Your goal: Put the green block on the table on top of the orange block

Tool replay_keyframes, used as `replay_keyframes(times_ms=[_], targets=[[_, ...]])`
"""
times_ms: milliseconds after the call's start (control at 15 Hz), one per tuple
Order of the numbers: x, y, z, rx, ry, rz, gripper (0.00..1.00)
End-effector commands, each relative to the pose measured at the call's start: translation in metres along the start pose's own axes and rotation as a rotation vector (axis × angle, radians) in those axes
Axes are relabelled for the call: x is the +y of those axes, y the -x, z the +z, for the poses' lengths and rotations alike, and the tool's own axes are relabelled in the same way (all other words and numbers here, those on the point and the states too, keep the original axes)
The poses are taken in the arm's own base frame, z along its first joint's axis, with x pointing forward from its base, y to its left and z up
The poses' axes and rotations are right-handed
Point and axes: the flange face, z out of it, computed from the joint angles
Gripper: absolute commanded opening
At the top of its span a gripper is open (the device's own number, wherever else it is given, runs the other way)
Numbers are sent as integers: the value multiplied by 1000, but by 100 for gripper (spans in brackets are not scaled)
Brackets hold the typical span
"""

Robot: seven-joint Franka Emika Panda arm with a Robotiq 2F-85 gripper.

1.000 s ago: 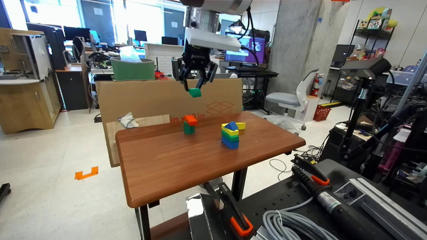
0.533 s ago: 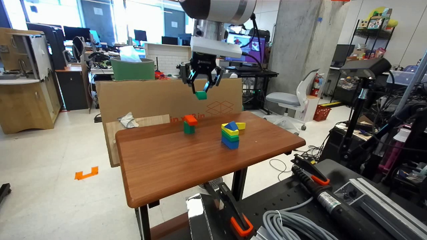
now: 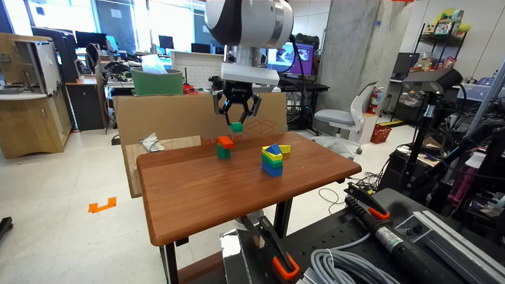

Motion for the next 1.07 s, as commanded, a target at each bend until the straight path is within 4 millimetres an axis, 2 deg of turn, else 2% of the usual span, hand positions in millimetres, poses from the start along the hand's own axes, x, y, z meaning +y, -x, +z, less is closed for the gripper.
replay_keyframes(times_ms=[0, 333, 667, 1000], targets=[[-11, -5, 21, -52, 9, 15, 15], [-25, -4, 34, -84, 10, 1, 15], [-33, -5, 29, -93, 5, -9, 15], [-32, -7, 26, -98, -1, -4, 15]])
